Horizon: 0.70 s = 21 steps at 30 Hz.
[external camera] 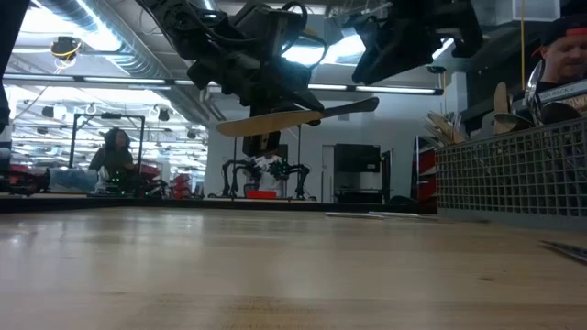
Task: Sort silverware
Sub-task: Put the knife into the middle section of the utensil holder
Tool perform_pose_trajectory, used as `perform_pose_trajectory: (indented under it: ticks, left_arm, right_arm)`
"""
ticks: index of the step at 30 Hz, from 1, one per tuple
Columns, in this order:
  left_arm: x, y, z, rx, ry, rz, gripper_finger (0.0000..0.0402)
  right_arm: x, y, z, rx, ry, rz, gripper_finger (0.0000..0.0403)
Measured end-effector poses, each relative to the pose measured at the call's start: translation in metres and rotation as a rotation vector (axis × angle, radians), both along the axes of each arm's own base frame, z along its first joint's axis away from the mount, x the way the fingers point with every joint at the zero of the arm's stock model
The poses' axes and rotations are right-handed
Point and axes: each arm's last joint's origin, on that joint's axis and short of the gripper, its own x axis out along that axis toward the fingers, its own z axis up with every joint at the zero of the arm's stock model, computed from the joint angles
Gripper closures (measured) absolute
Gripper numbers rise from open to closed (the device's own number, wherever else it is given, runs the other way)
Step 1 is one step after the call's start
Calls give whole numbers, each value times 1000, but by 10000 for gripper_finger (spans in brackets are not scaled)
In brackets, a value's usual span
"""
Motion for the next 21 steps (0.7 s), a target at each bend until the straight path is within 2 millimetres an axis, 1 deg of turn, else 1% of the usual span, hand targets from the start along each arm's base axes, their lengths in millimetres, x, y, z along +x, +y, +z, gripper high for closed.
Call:
perform_pose_trajectory:
  ticks: [3,9,21]
  left_arm:
    - [0,0,0,0,0,0,359]
    - [0,0,0,0,-1,0,359]
    - [0,0,0,-1,-3,1,360]
  right_arm:
    - [3,4,-6,-23,23,5,301]
    - [7,10,-14,-160,50,-1,301]
    - [11,11,-21,-208,71,-34,301]
